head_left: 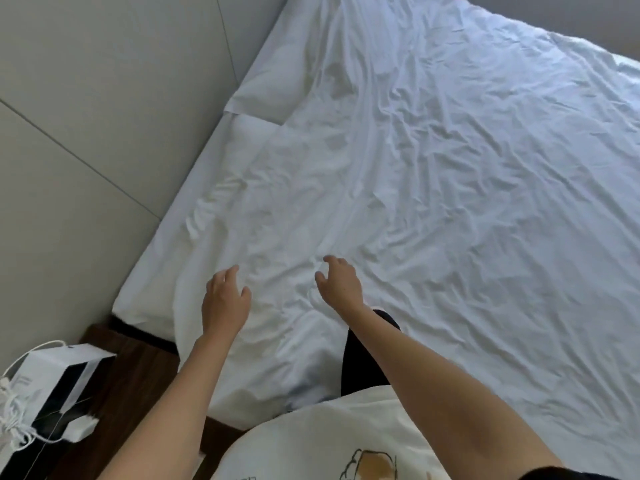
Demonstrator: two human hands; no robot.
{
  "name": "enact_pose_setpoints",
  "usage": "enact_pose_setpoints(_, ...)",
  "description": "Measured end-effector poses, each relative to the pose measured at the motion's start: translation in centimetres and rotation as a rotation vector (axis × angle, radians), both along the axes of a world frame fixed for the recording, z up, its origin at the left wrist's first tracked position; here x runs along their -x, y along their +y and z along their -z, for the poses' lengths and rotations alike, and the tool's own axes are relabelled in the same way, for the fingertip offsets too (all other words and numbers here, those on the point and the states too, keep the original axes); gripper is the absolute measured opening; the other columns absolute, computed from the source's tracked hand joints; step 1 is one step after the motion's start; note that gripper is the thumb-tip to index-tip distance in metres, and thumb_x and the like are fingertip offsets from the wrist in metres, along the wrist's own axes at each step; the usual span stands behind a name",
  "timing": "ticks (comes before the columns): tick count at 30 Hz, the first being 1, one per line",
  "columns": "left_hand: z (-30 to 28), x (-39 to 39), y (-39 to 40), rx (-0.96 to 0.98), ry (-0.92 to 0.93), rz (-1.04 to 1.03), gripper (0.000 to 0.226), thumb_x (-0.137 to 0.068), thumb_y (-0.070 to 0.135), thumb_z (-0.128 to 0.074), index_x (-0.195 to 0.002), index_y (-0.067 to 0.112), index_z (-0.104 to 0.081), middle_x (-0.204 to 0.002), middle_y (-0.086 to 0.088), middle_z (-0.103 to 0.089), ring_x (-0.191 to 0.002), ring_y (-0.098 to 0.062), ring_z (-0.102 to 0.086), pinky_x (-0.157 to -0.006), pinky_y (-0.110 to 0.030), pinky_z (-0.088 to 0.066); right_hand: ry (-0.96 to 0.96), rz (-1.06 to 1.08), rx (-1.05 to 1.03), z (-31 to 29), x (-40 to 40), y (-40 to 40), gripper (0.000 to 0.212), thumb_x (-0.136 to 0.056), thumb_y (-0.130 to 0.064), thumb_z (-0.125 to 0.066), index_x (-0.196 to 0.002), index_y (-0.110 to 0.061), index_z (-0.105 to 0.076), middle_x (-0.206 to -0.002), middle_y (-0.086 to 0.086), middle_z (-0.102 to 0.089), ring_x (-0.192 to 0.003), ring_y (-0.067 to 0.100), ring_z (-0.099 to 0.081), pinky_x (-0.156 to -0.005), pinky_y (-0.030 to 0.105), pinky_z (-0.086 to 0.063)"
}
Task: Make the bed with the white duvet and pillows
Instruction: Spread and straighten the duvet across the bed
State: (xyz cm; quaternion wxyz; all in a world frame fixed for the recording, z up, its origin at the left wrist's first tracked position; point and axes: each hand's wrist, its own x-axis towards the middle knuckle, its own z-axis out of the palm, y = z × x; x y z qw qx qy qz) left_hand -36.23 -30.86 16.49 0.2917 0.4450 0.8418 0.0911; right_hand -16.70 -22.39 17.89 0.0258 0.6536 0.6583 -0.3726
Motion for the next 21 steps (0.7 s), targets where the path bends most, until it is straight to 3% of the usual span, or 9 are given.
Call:
enact_pose_setpoints(7, 2.0, 1.0, 10.2, 0.023, 0.118, -0.010, 0.057, -0.095, 0.025, -0.052, -0.146, 0.011, -0.032, -0.147, -0.015, -0.035, -0.134, -0.031, -0.032, -0.104, -0.041, -0.036, 0.054, -0.156, -0.032, 3.3, 5.8, 13.9, 0.045, -0.097, -0.026, -0.047, -0.141, -0.015, -0.041, -0.144, 0.007, -0.041, -0.128, 0.027, -0.041, -0.092, 0.037, -0.042)
enact_pose_setpoints(11, 5.7, 1.4, 19.5, 0.071, 0.131, -0.024, 0.063, -0.093, 0.025, -0.056, -0.148, 0.011, -0.028, -0.153, -0.019, -0.025, -0.140, -0.032, -0.025, -0.111, -0.041, -0.029, 0.105, -0.020, -0.003, 7.2, 7.9, 24.6, 0.055, -0.096, -0.029, -0.050, -0.146, -0.016, -0.030, -0.147, 0.010, -0.037, -0.130, 0.029, -0.041, -0.097, 0.039, -0.040)
enact_pose_setpoints(15, 9.2, 1.9, 27.3, 0.068, 0.121, -0.083, 0.074, -0.092, 0.034, -0.060, -0.151, 0.015, -0.020, -0.157, -0.019, -0.016, -0.144, -0.033, -0.017, -0.115, -0.041, -0.023, 0.097, 0.130, -0.104, 10.8, 9.0, 35.2, 0.072, -0.091, -0.042, -0.059, -0.149, -0.015, -0.026, -0.151, 0.011, -0.033, -0.136, 0.032, -0.034, -0.107, 0.045, -0.036)
enact_pose_setpoints(17, 10.8, 2.6, 30.3, 0.081, 0.124, -0.076, 0.082, -0.090, 0.042, -0.060, -0.153, 0.018, -0.014, -0.158, -0.018, -0.012, -0.145, -0.032, -0.014, -0.117, -0.041, -0.019, 0.036, 0.187, -0.162, 12.6, 9.4, 40.2, 0.084, -0.087, -0.049, -0.062, -0.151, -0.015, -0.021, -0.155, 0.015, -0.025, -0.142, 0.033, -0.025, -0.113, 0.049, -0.027)
enact_pose_setpoints(19, 12.0, 3.3, 32.5, 0.128, 0.084, -0.049, 0.091, -0.086, 0.049, -0.063, -0.154, 0.020, -0.009, -0.158, -0.017, -0.012, -0.144, -0.032, -0.016, -0.116, -0.041, -0.020, -0.028, 0.233, -0.116, 14.4, 9.5, 44.3, 0.098, -0.084, -0.054, -0.064, -0.154, -0.017, -0.007, -0.158, 0.017, -0.015, -0.145, 0.035, -0.016, -0.115, 0.052, -0.021)
enact_pose_setpoints(21, 12.7, 3.6, 34.7, 0.169, -0.014, -0.038, 0.103, -0.078, 0.053, -0.069, -0.153, 0.022, -0.004, -0.154, -0.015, -0.022, -0.139, -0.032, -0.026, -0.111, -0.042, -0.028, 0.016, 0.295, 0.009, 16.2, 9.9, 46.9, 0.115, -0.078, -0.057, -0.069, -0.154, -0.017, 0.007, -0.158, 0.017, -0.015, -0.144, 0.036, -0.018, -0.114, 0.050, -0.025)
